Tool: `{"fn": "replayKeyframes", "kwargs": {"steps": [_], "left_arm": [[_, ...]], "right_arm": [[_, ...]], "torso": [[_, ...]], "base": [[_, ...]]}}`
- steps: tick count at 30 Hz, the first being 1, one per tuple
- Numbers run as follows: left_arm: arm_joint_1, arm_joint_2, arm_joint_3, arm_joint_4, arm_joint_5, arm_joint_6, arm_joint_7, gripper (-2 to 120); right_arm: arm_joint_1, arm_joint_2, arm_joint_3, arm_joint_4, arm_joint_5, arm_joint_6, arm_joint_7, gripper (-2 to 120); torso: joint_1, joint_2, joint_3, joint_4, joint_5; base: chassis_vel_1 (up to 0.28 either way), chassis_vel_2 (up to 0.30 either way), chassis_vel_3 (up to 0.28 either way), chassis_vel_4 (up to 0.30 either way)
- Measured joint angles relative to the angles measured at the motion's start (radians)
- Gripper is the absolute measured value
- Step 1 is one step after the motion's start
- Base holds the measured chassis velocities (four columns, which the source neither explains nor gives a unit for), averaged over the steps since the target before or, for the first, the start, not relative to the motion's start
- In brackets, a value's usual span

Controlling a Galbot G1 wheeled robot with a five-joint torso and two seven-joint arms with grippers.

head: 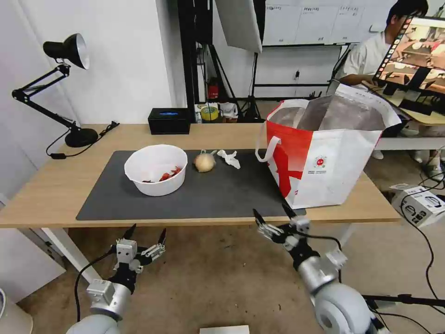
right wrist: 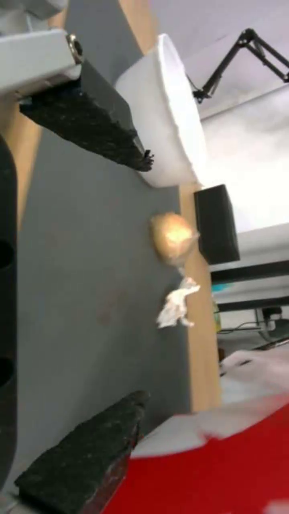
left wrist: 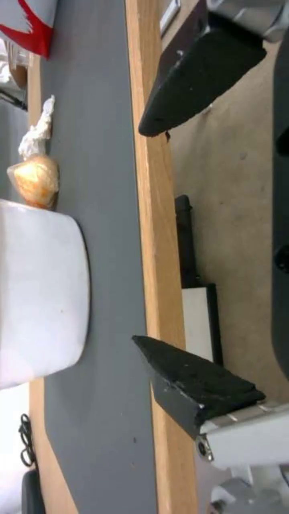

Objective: Pick up the trash from the table and place it into the takeout bag.

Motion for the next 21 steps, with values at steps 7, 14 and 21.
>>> {"fn": "replayKeyframes", "kwargs": {"steps": [7, 14, 21], "left_arm": [[-0.002, -0.024, -0.004, -0.01, 0.007, -0.001, 0.0, 100], [-0.002, -0.059, -0.017, -0.007, 0.027, 0.0, -0.001, 100], [0.0, -0.075, -0.021, -0.003, 0.03, 0.0, -0.001, 100]], "right_arm": [[0.202, -0.017, -0.121, -0.062, 0.054, -0.062, 0.076, 100], [0.508, 0.031, -0.352, -0.209, 0.164, -0.177, 0.218, 100], [0.744, 0.147, -0.48, -0.385, 0.218, -0.195, 0.318, 100]], "torso": [[0.0, 0.0, 0.0, 0.0001, 0.0001], [0.0, 0.0, 0.0, -0.0001, 0.0001], [0.0, 0.0, 0.0, 0.0003, -0.0003]], "base": [[0.0, 0.0, 0.0, 0.0], [0.0, 0.0, 0.0, 0.0], [0.0, 0.0, 0.0, 0.0]]}}
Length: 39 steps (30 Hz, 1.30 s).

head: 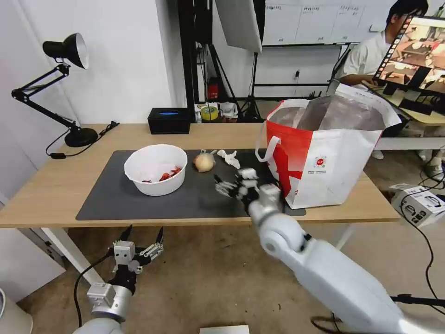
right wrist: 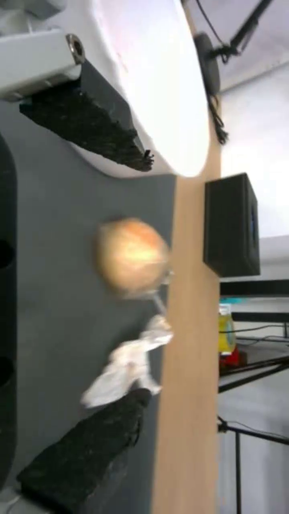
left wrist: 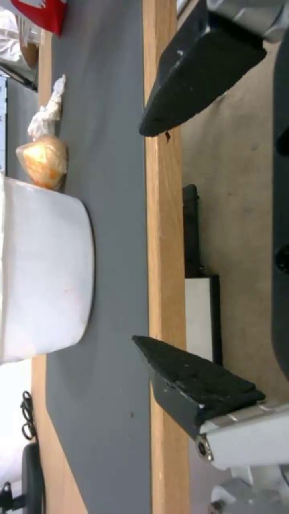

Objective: Pick up the trash from the table and place it into the takeout bag.

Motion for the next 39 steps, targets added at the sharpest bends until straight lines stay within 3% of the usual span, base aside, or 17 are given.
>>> {"fn": "replayKeyframes", "kwargs": {"steps": [8, 20, 39], "left_arm": [[0.007, 0.002, -0.007, 0.008, -0.005, -0.001, -0.001, 100], [0.013, -0.004, 0.0, 0.005, 0.008, -0.002, 0.001, 100], [0.032, -0.018, -0.004, -0.012, 0.019, -0.004, 0.002, 100]], "right_arm": [[0.134, 0.117, -0.031, -0.203, 0.009, -0.033, 0.116, 100], [0.189, 0.203, 0.02, -0.389, 0.012, -0.065, 0.215, 100], [0.241, 0.31, 0.058, -0.614, 0.033, -0.078, 0.198, 100]], "torso": [[0.0, 0.0, 0.0, 0.0, 0.0002], [0.0, 0.0, 0.0, -0.0003, 0.0003], [0.0, 0.0, 0.0, -0.0002, 0.0003]], "base": [[0.0, 0.0, 0.0, 0.0], [0.0, 0.0, 0.0, 0.0], [0.0, 0.0, 0.0, 0.0]]}}
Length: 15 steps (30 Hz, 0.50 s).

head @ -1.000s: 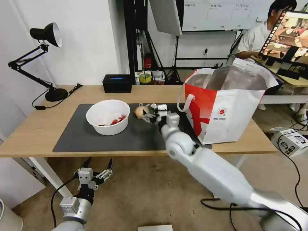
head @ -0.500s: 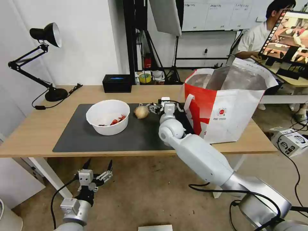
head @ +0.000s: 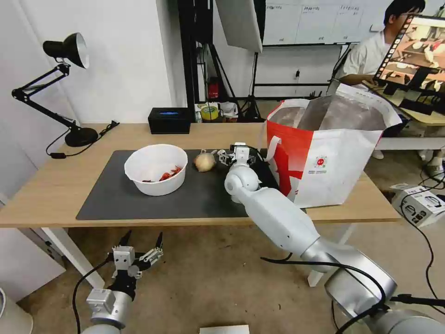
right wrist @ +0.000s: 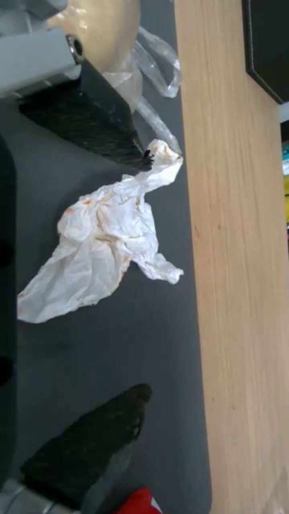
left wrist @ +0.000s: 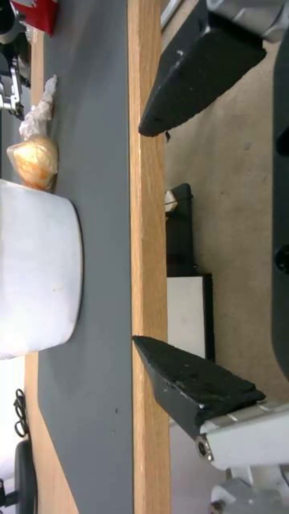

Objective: Pick up the trash from the table and place it into the takeout bag.

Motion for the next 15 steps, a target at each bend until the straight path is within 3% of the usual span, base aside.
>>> {"fn": "replayKeyframes", "kwargs": {"steps": [15], "left_arm": [[-0.003, -0.008, 0.012, 0.0, 0.013, -0.002, 0.0, 100]], "right_arm": [[0.01, -0.004, -0.011, -0.039, -0.008, -0.019, -0.026, 100]], "torso": [[0.0, 0.0, 0.0, 0.0, 0.0001]], "base": [[0.0, 0.0, 0.0, 0.0]]}}
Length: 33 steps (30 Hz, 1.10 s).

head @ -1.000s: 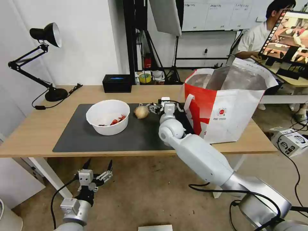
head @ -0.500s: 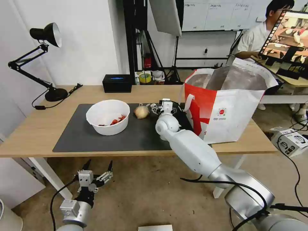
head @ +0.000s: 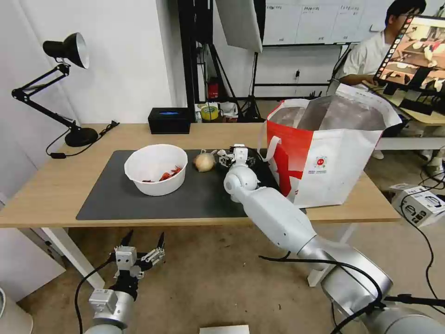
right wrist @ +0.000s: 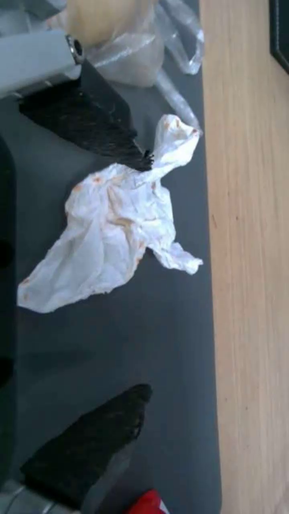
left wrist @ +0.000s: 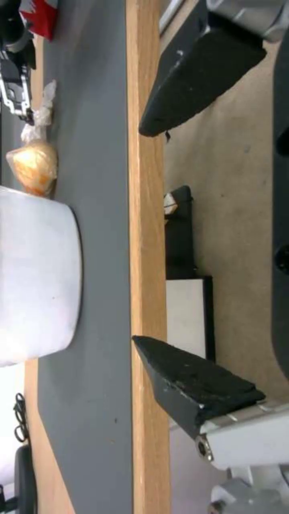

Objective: Pick up the trash from the table and place it into the takeout bag.

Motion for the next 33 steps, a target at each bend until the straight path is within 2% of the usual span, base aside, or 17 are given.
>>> {"fn": "replayKeyframes", "kwargs": {"steps": [19, 23, 26, 27, 33], "left_arm": [[0.008, -0.004, -0.001, -0.01, 0.004, -0.001, 0.0, 100], [0.011, -0.003, -0.002, -0.015, 0.004, -0.001, -0.001, 100], [0.017, -0.003, -0.003, -0.021, 0.004, -0.001, -0.001, 100], [0.017, -0.003, -0.003, -0.021, 0.004, -0.001, -0.001, 100], [0.022, -0.006, -0.003, -0.027, 0.006, -0.002, -0.001, 100]], "right_arm": [[0.012, -0.009, -0.014, -0.011, 0.036, -0.026, -0.019, 98], [0.01, -0.01, -0.016, -0.01, 0.043, -0.028, -0.018, 89], [0.012, -0.013, -0.02, -0.006, 0.048, -0.029, -0.018, 73], [0.012, -0.013, -0.02, -0.006, 0.048, -0.029, -0.018, 73], [0.014, -0.016, -0.025, 0.005, 0.063, -0.03, -0.015, 48]], "torso": [[0.0, 0.0, 0.0, 0.0, 0.0], [0.0, 0.0, 0.0, 0.0, 0.0], [0.0, 0.0, 0.0, 0.0, 0.0], [0.0, 0.0, 0.0, 0.0, 0.0], [0.0, 0.0, 0.0, 0.0001, 0.0]], "base": [[0.0, 0.0, 0.0, 0.0], [0.0, 0.0, 0.0, 0.0], [0.0, 0.0, 0.0, 0.0], [0.0, 0.0, 0.0, 0.0], [0.0, 0.0, 0.0, 0.0]]}}
